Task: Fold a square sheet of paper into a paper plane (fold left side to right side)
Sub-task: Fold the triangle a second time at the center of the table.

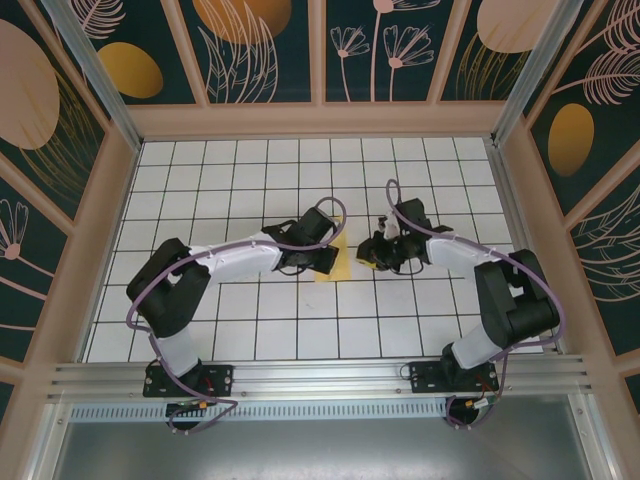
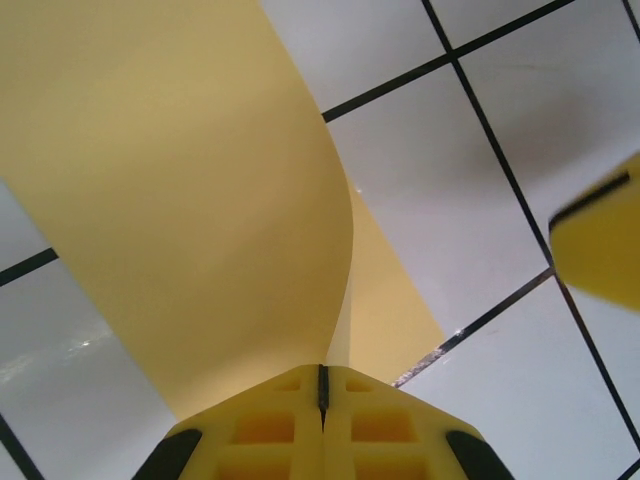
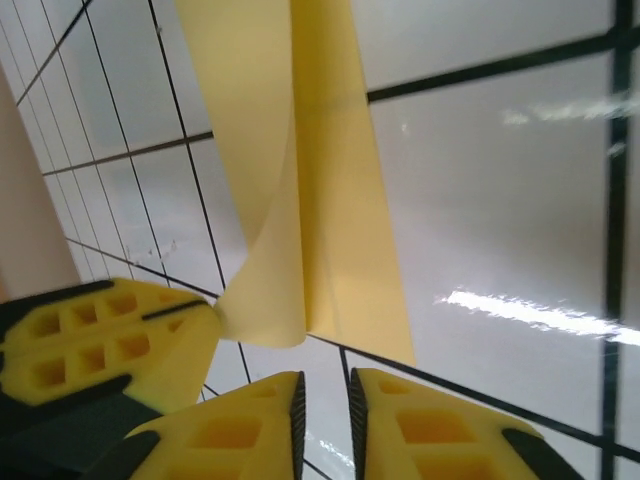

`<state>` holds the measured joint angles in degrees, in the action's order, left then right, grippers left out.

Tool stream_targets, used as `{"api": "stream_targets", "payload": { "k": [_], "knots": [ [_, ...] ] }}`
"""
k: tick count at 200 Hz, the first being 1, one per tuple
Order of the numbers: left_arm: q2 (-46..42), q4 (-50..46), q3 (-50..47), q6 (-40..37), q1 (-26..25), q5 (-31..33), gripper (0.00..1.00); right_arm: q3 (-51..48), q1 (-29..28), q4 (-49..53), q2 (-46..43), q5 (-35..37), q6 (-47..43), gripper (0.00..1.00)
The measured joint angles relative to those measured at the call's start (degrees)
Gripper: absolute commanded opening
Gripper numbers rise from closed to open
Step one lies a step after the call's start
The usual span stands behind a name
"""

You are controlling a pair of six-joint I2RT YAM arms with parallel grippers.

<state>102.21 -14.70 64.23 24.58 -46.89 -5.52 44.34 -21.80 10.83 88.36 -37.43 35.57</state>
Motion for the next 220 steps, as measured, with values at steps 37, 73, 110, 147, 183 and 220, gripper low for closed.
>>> {"api": "stream_targets", "payload": {
  "k": [37, 73, 110, 147, 183, 220],
  "knots": [
    [0.00, -0.04, -0.17, -1.51, 1.55, 0.00, 0.00, -0.24, -3.21, -2.97, 1.64, 0.17, 1.25, 0.16],
    [0.02, -0.09, -0.17, -2.40, 1.64, 0.85, 0.00, 0.90, -5.75, -2.95, 5.31, 1.86, 1.62, 0.15],
    [0.11, -0.33, -0.09, -2.80, 1.86, 2.49, 0.00, 1.79, -7.08, -2.62, 7.41, 3.72, 1.95, 0.15],
    [2.03, -0.57, 0.81, -2.75, 2.25, 4.76, 0.00, 2.34, -7.30, -0.81, 8.39, 5.51, 1.90, 0.15],
    [3.52, -0.66, 1.51, -2.73, 2.38, 6.38, 0.00, 2.47, -7.63, 0.94, 9.40, 6.64, 1.79, 0.15],
    [4.26, -0.90, 2.71, -2.78, 2.38, 7.61, 0.00, 2.89, -7.85, 1.92, 9.68, 7.43, 1.01, 0.15]
  ]
}}
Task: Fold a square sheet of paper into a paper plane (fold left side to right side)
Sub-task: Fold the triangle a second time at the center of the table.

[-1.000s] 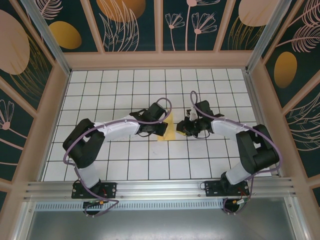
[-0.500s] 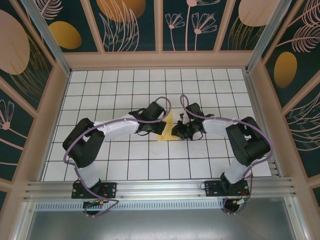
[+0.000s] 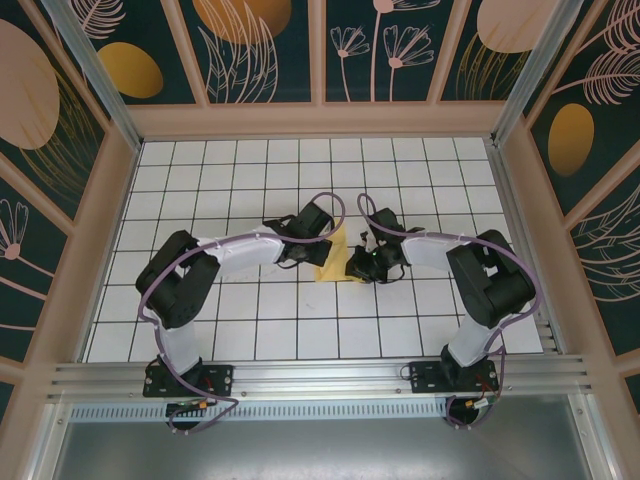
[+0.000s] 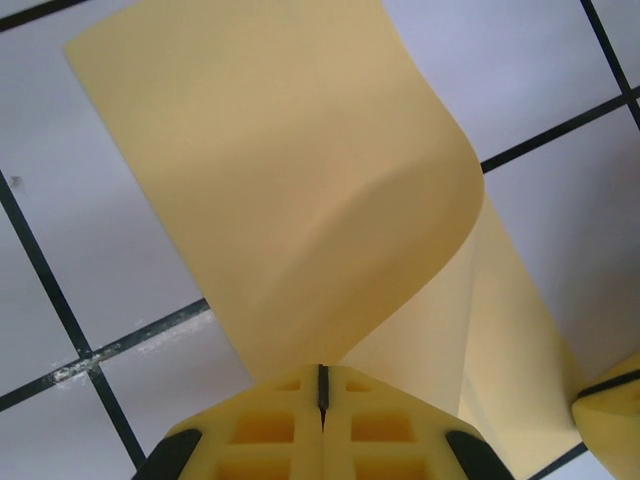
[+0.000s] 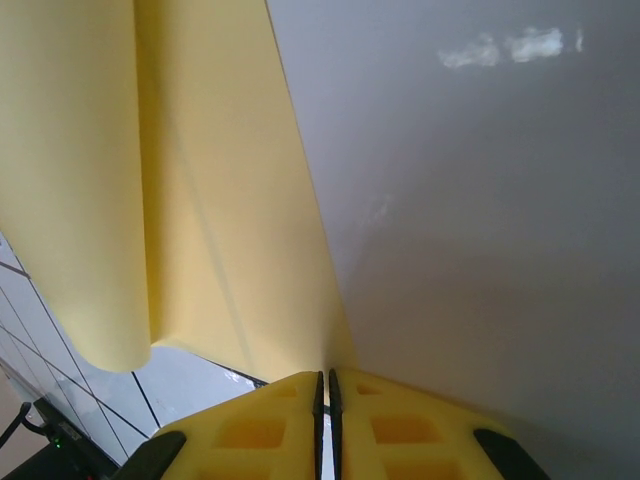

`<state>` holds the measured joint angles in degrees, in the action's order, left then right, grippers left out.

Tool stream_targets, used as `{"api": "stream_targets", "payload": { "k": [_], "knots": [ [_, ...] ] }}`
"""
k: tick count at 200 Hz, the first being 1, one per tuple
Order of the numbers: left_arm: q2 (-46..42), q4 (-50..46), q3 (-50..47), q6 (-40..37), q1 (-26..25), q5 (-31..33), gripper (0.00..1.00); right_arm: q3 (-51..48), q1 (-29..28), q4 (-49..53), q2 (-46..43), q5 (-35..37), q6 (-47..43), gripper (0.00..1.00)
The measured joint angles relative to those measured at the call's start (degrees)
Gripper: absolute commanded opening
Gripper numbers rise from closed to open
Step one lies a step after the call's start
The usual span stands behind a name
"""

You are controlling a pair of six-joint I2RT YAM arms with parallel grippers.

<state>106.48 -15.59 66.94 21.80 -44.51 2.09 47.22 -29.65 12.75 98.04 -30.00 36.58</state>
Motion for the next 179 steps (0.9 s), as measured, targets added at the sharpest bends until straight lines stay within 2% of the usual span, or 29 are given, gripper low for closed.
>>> {"api": "stream_targets", "payload": {
  "k": [179],
  "knots": [
    [4.31, -0.48, 2.19, -0.59, 0.28, 3.80, 0.00, 0.90, -0.46, 1.18, 0.39, 0.57, -0.46, 0.16]
  ]
}}
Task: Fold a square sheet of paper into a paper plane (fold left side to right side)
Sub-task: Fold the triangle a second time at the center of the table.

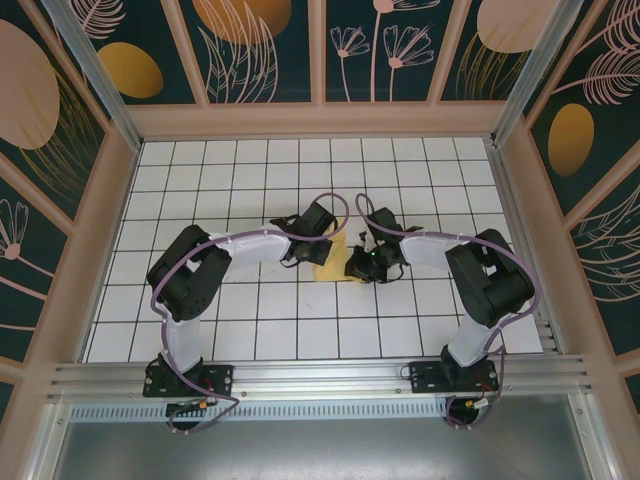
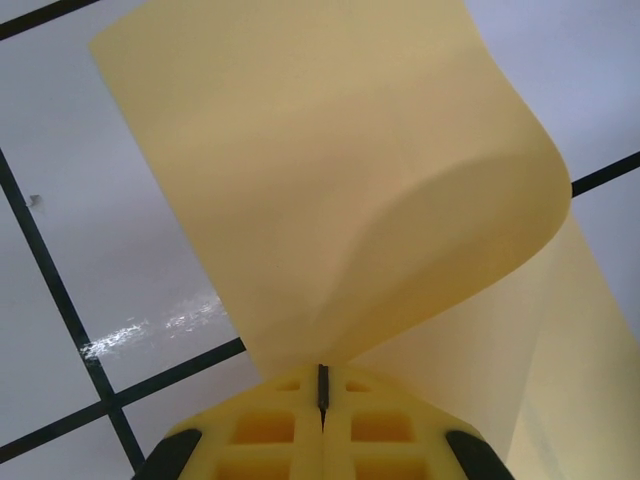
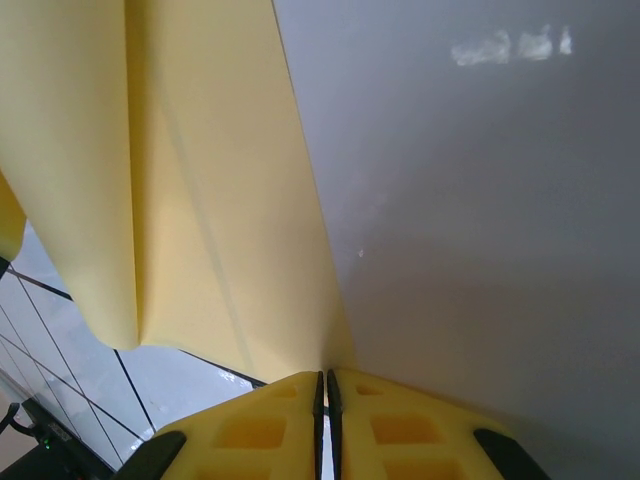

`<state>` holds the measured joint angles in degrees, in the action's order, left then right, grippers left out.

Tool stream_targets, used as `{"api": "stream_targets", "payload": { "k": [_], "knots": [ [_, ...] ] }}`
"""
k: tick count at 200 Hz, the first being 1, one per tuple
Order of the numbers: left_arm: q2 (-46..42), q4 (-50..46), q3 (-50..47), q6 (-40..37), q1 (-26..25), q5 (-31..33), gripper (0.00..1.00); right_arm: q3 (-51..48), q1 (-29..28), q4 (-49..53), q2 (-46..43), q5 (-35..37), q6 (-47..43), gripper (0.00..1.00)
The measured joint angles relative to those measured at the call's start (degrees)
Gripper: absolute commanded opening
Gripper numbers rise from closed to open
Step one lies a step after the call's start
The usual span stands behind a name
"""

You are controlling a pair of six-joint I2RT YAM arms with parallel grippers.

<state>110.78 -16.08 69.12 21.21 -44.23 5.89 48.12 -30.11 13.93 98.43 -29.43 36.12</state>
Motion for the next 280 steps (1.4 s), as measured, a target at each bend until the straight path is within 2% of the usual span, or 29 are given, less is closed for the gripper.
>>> {"api": "stream_targets", "payload": {
  "k": [186, 222, 280],
  "knots": [
    [0.83, 0.07, -0.28, 0.02, 0.00, 0.37, 0.00, 0.37, 0.39, -0.31, -0.59, -0.63, 0.07, 0.17],
    [0.83, 0.50, -0.55, 0.02, 0.00, 0.15, 0.00, -0.63, 2.67, -7.15, -3.43, -3.50, 3.82, 0.16],
    [0.83, 0.92, -0.66, 0.02, 0.00, -0.26, 0.00, 0.02, 2.73, -17.16, -2.10, -4.70, 11.21, 0.15]
  ]
}}
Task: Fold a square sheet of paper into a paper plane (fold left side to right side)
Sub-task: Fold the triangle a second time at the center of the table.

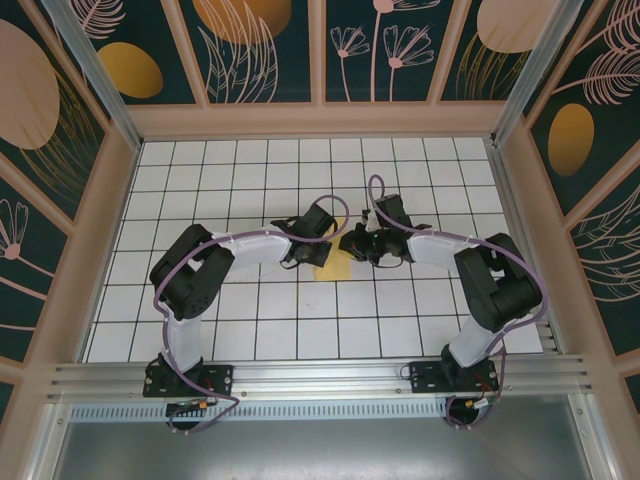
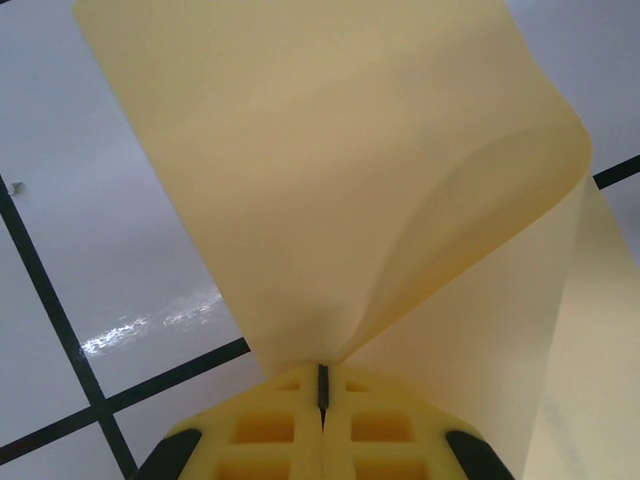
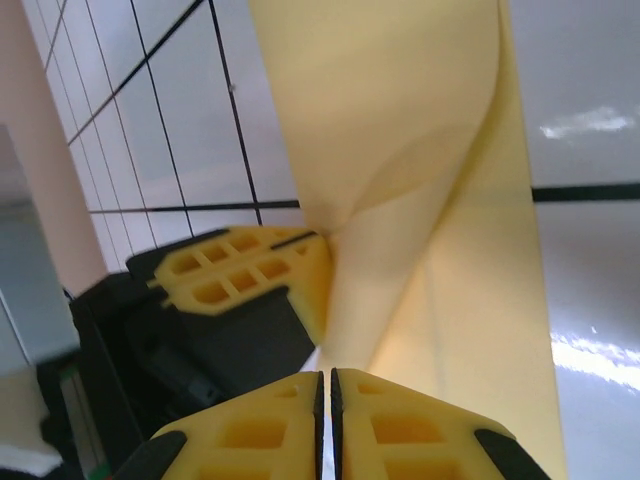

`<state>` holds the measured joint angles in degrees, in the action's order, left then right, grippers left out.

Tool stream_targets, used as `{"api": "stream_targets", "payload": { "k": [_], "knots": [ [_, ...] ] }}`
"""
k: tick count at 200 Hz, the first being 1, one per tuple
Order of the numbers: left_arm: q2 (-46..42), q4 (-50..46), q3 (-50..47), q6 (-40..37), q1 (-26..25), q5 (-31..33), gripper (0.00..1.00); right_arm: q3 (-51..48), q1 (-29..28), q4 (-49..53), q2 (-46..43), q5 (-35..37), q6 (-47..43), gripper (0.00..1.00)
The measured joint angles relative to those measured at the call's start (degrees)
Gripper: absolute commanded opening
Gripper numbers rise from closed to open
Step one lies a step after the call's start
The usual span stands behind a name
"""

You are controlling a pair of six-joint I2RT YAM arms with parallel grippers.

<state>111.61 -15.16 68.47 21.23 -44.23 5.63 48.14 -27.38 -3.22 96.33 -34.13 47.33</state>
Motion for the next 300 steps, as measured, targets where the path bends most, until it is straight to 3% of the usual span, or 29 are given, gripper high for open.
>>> {"api": "stream_targets", "payload": {
  "k": [101, 300],
  "knots": [
    [0.00, 0.00, 0.00, 0.00, 0.09, -0.22, 0.00, 5.25, -1.60, -2.60, 8.66, -0.20, 2.16, 0.15],
    [0.00, 0.02, 0.00, 0.92, 0.09, 0.92, 0.00, 5.88, -1.60, 0.09, 9.97, 1.14, 0.35, 0.15]
  ]
}}
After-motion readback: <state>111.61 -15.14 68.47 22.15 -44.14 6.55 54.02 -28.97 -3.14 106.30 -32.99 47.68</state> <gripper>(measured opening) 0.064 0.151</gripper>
